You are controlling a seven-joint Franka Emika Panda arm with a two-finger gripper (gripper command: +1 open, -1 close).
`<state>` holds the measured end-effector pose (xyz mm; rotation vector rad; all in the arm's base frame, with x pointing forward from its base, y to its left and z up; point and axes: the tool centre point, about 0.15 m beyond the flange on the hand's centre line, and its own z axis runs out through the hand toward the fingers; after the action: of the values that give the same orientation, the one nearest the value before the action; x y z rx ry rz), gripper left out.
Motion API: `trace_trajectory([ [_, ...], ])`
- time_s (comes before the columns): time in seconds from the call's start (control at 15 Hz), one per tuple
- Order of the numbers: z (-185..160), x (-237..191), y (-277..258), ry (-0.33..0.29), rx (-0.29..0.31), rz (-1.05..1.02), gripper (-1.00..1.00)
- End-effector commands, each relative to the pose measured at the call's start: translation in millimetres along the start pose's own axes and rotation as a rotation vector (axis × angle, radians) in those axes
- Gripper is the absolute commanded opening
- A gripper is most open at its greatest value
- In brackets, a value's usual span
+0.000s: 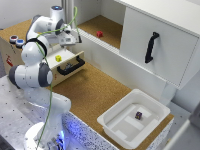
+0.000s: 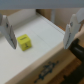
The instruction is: Grasp the handle of the drawer and close it
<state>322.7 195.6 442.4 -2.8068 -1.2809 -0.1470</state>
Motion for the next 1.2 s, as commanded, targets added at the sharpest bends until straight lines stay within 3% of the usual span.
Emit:
trace_trajectory([
  [0.0, 18.6, -45.1, 48.9, 0.041, -0.003, 0.173, 1.00],
  [0.13, 28.1, -58.3, 60.9, 0.039, -0.002, 0.242, 1.00],
  [0.47, 63.6, -95.9, 114.2, 0.035, 0.078, 0.541, 1.00],
  [0.6, 69.8, -104.7, 128.1, 0.034, 0.036, 0.630, 1.00],
  [0.8, 88.8, -111.9, 147.1, 0.028, 0.057, 0.682, 1.00],
  [1.13, 108.1, -95.2, 144.8, 0.009, 0.024, 0.707, 1.00],
])
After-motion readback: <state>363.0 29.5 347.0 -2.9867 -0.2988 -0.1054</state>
